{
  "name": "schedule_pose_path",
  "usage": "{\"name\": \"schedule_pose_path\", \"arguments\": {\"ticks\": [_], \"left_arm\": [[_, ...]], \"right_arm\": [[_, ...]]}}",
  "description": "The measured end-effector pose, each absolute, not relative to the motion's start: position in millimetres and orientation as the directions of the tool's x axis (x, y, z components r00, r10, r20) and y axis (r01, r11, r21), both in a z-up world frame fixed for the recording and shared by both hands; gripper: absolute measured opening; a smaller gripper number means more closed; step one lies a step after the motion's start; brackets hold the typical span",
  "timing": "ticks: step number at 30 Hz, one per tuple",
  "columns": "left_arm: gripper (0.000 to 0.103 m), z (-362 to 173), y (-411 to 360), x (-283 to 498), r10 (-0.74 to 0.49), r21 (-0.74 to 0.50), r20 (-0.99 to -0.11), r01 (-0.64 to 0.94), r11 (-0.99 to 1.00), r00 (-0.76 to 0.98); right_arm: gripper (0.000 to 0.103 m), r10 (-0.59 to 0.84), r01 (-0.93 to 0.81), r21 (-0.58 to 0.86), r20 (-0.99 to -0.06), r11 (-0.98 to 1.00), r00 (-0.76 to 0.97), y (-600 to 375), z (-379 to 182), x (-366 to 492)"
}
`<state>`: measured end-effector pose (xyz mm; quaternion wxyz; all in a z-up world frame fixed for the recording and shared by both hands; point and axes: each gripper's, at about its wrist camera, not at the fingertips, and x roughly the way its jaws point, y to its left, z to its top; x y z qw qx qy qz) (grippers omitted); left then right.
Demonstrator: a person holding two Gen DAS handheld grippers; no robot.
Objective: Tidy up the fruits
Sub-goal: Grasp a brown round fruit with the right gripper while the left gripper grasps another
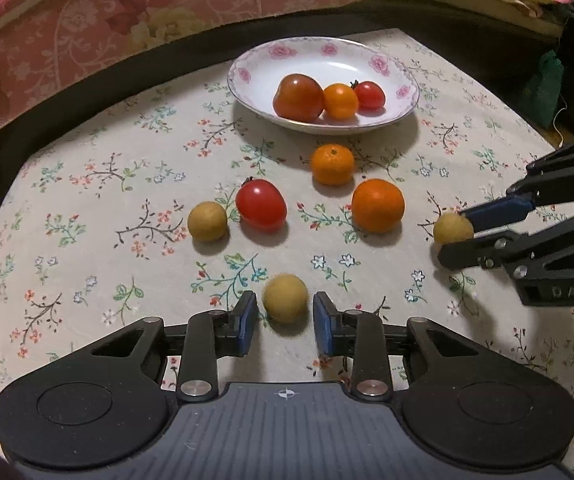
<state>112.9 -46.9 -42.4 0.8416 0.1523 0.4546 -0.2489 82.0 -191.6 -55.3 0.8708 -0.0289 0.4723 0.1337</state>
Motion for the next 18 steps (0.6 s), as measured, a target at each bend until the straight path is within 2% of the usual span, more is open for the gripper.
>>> {"name": "schedule_pose_path", "arguments": {"ticks": [5,18], "left_arm": [[0.042,-42.9,-50.9,111.6,-0.283,0.044,-0.837,0.573,0.819,0.469],[0.053,-40.3,-49.5,107.2,-0.264,0.071,-0.837,0.572,0.817,0.48]], "right_arm": [[0.029,0.211,-0.265,0.082,-0.836,0.961,0.507,-192.0,-58.9,83.7],[0.033,0.211,-0.268,0.079,-0.832,0.96,0.512,-194.5,-58.5,84.1]]}}
